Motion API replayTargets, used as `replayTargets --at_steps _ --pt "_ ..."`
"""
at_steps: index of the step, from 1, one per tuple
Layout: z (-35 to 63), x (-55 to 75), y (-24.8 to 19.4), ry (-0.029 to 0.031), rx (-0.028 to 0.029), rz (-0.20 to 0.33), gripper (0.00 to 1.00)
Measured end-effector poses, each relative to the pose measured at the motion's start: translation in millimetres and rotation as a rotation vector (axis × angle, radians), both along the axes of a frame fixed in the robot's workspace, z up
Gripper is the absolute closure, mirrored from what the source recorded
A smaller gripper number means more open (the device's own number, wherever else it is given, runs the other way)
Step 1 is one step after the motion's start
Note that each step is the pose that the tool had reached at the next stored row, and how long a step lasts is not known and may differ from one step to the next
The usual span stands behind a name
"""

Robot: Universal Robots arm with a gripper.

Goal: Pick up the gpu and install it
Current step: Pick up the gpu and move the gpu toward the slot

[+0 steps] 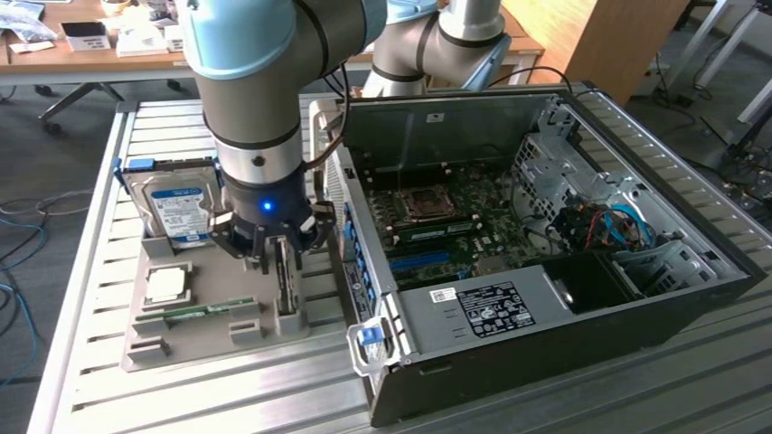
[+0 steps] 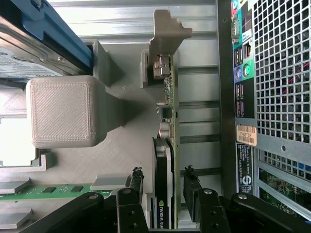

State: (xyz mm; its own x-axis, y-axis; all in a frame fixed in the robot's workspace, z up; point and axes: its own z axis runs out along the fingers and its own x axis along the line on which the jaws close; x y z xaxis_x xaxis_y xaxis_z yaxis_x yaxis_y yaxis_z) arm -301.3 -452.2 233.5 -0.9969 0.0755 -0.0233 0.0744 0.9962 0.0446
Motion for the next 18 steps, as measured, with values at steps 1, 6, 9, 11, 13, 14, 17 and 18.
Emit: replayTargets --at_steps 1,6,9,11,13,14,17,18 --pt "0.0 0.0 0.0 0.0001 -0.0001 0.0 0.53" --pt "-0.6 0.1 -0.1 -0.0001 0.0001 0.0 0.53" --pt "-0.6 0.1 -0.1 -0.0001 0.0 0.0 0.53" --pt "-0.6 0.1 -0.1 -0.0001 0.0 0.0 0.53" --pt "-0.6 0.1 -0.1 -0.0001 0.0 0.0 0.53" --pt "-0.6 0.1 -0.1 0.0 0.0 0.0 0.53" --pt "-0.6 0.1 -0.1 0.0 0.0001 0.0 0.55" --pt "-0.6 0.1 -0.1 0.0 0.0 0.0 0.55"
